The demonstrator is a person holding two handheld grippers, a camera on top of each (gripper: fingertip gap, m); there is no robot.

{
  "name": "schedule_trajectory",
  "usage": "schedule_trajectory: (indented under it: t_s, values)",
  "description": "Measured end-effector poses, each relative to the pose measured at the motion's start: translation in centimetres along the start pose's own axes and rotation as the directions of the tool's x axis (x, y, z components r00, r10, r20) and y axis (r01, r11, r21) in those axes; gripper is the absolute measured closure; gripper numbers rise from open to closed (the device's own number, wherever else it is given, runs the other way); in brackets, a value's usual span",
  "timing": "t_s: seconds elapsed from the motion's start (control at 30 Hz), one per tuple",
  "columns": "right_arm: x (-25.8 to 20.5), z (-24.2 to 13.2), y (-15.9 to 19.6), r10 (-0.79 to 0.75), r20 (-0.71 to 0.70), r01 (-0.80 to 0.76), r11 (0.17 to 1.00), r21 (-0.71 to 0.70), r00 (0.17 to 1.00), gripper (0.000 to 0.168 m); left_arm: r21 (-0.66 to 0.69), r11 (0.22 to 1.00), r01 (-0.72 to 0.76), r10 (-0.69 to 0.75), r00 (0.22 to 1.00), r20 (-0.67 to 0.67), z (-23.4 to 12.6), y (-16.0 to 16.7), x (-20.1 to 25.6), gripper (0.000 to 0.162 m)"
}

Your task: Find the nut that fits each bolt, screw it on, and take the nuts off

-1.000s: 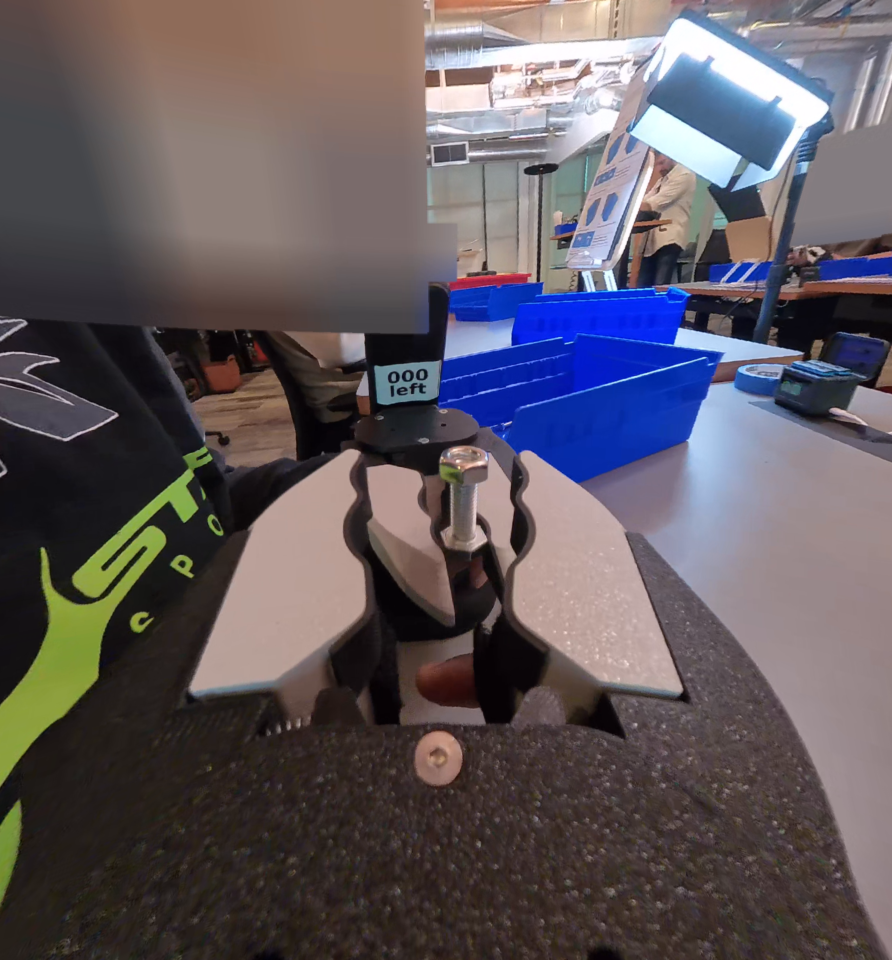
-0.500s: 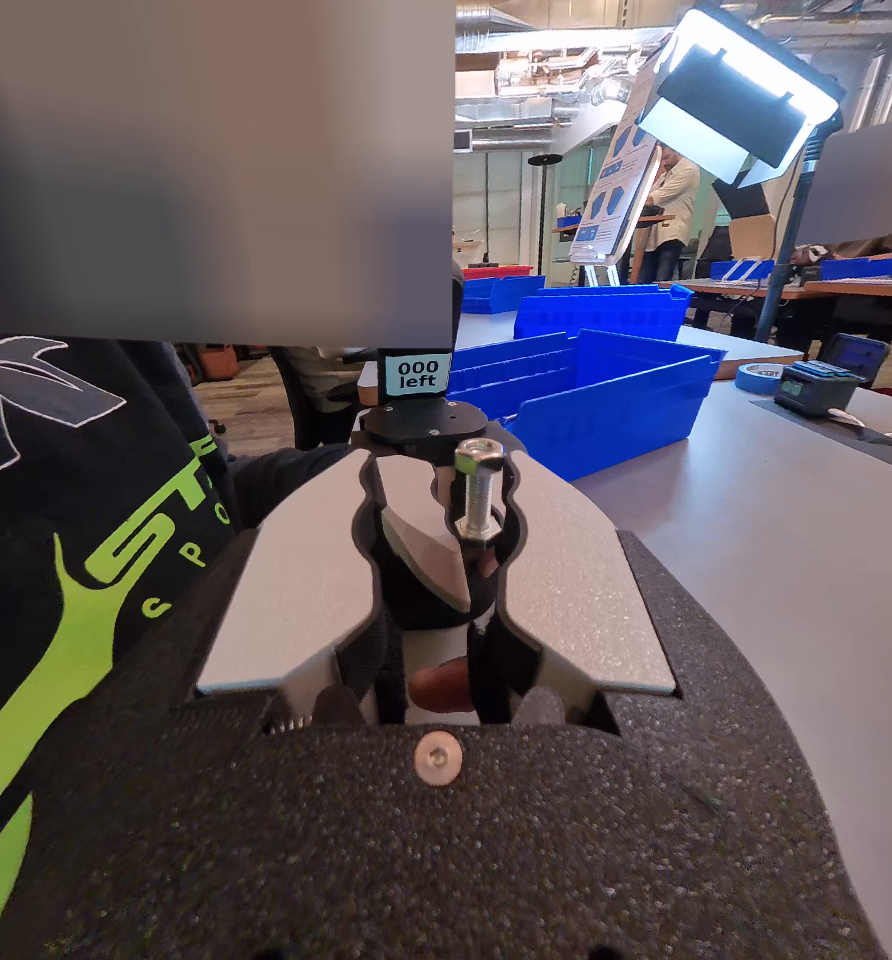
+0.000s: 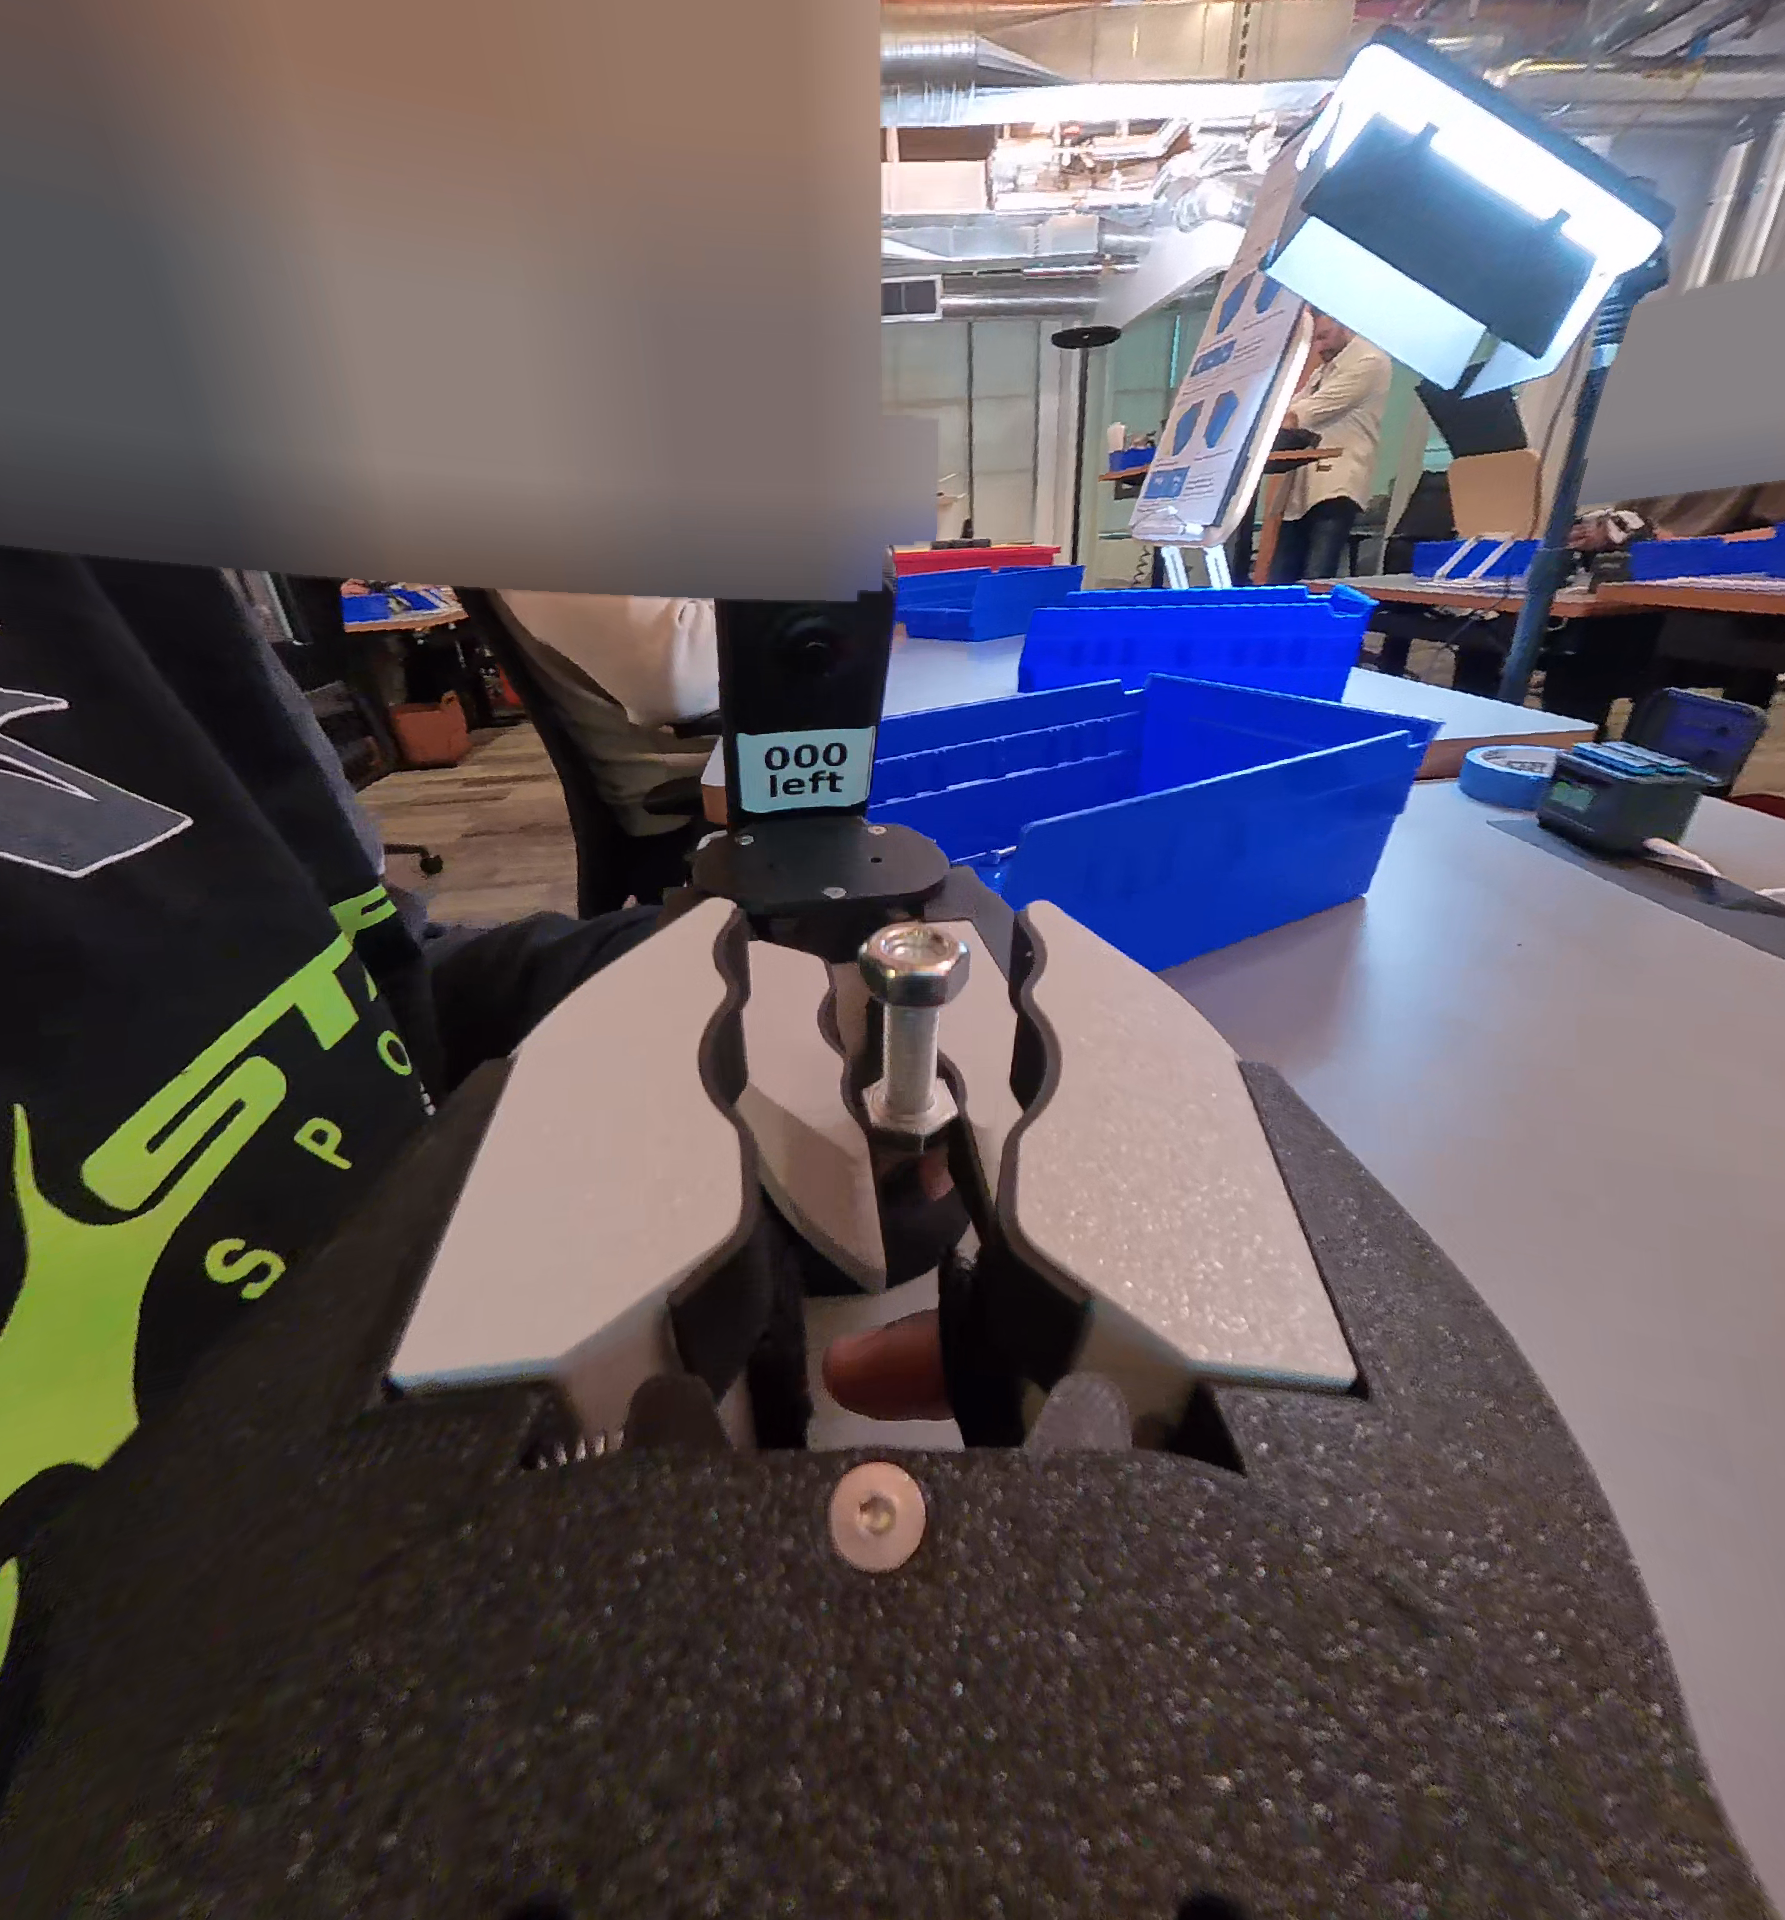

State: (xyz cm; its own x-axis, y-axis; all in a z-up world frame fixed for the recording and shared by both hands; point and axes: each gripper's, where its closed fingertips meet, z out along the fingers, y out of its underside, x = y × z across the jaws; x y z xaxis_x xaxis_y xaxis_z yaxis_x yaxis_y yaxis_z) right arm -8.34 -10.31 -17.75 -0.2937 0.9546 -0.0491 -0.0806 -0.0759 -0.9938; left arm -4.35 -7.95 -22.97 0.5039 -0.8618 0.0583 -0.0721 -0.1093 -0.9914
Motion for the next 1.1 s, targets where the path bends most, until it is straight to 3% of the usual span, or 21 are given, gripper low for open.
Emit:
schedule_trajectory:
  t_s: [0.2, 0.47, 0.63, 0.73, 0.9, 1.1]
  values:
    - [-0.4, 0.9, 0.3, -0.003, 0.044, 0.005, 1.000, -0.028, 0.999, 0.121, 0.000, 1.000, 0.002, -0.002, 1.000, 0.000, 0.0, 0.0, 0.0, 0.144]
    - [-0.4, -1.3, 0.1, 0.003, -0.018, -0.003, 1.000, -0.001, 1.000, 0.128, 0.004, 1.000, 0.004, -0.004, 1.000, 0.005, 0.0, -0.1, 0.0, 0.144]
    - [-1.2, -3.0, -0.1, -0.004, -0.015, 0.005, 1.000, 0.019, 1.000, 0.148, 0.009, 1.000, 0.011, -0.012, 1.000, 0.006, -0.1, -0.1, 0.0, 0.144]
    - [-0.4, -3.0, -0.3, -0.007, -0.049, 0.008, 1.000, 0.023, 0.999, 0.146, 0.004, 1.000, 0.006, -0.006, 1.000, 0.005, -0.1, 0.0, 0.1, 0.144]
    - [0.1, -1.0, 0.0, -0.001, -0.014, 0.001, 1.000, 0.001, 1.000, 0.127, 0.005, 1.000, 0.004, -0.004, 1.000, 0.003, -0.1, -0.1, 0.2, 0.144]
    - [-0.1, 0.9, 0.5, 0.001, 0.052, 0.000, 0.999, -0.033, 0.999, 0.126, 0.003, 1.000, 0.005, -0.005, 1.000, -0.001, -0.1, 0.0, 0.2, 0.144]
